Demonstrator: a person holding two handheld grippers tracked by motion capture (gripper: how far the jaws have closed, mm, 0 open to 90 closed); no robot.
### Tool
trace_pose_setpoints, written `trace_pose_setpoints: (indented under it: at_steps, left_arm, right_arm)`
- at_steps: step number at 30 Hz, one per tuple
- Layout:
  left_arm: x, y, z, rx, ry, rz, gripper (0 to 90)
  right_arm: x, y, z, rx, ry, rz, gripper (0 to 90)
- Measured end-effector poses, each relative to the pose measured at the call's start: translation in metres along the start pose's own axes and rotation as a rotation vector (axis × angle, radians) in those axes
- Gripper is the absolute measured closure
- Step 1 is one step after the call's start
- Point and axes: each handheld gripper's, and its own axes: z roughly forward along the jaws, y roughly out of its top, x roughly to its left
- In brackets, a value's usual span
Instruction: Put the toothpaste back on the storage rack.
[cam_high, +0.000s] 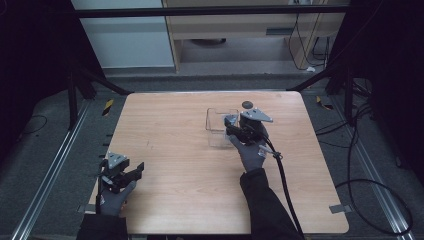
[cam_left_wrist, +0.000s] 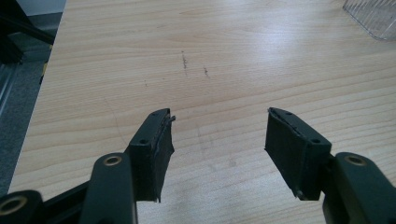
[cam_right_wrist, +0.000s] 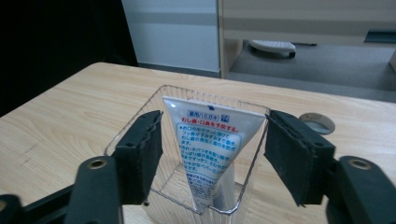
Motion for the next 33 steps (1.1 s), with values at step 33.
trace_pose_setpoints:
  at_steps: [33]
  left_arm:
    - [0.0, 0.0, -0.002, -0.01, -0.005, 0.003, 38.6]
  right_arm:
    - [-0.084, -0.061, -0.115, 0.105, 0.063, 0.025, 21.2]
